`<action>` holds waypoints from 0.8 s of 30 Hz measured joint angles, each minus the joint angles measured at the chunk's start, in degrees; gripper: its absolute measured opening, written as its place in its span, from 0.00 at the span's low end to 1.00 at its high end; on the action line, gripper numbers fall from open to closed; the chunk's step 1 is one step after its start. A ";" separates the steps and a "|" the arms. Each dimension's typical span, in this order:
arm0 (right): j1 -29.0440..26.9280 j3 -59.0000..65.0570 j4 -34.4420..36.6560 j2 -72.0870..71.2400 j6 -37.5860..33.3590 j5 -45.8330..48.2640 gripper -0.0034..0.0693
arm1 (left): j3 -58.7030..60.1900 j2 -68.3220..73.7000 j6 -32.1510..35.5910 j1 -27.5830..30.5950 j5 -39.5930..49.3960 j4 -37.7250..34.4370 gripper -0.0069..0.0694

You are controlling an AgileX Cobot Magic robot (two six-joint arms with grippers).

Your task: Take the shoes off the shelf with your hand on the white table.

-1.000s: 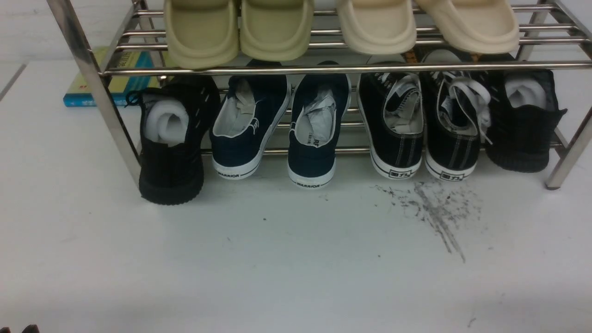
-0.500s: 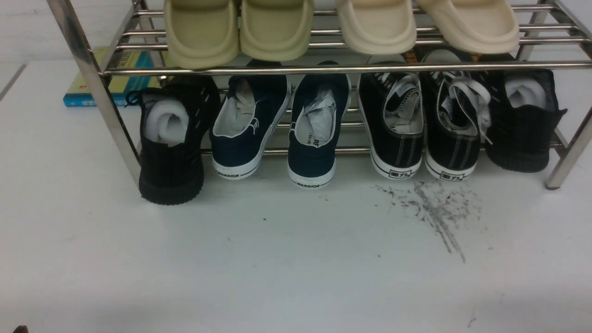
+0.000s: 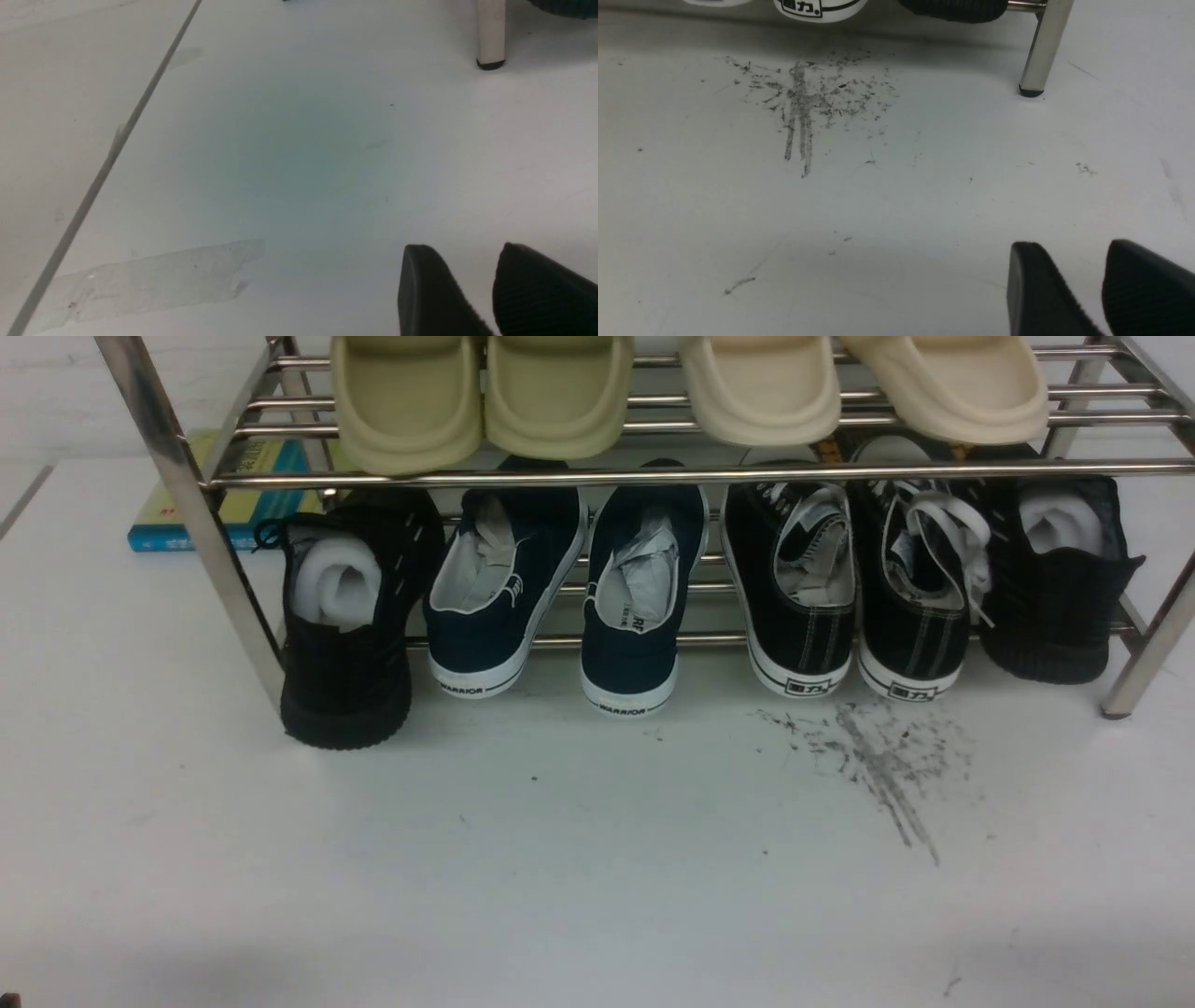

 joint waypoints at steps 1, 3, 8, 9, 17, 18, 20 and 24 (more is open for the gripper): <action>0.00 0.00 0.07 0.00 0.00 0.00 0.38 | 0.06 0.00 0.00 0.00 0.00 0.33 0.41; 0.00 0.00 2.11 0.00 0.56 -0.24 0.38 | 0.06 0.00 0.00 0.00 0.00 0.85 0.41; 0.00 0.47 24.61 0.00 11.85 -0.60 0.38 | 0.06 0.00 -1.57 0.00 -0.36 -2.60 0.41; 0.00 0.59 29.73 0.00 14.18 -0.51 0.38 | 0.06 0.00 -3.32 0.00 -0.63 -4.82 0.41; 0.00 0.77 48.64 0.00 18.80 -0.23 0.38 | 0.01 0.00 -20.15 0.00 -1.68 -26.63 0.41; 0.00 0.77 50.25 0.00 18.81 -0.22 0.38 | 0.01 0.00 -22.17 0.00 -1.74 -27.93 0.41; 0.00 0.77 51.99 0.00 18.15 -0.22 0.38 | 0.01 0.00 -24.10 0.00 -1.79 -28.76 0.41; 0.00 -2.56 53.45 0.00 11.01 0.00 0.32 | 0.01 0.00 -27.41 0.00 -1.79 -29.03 0.41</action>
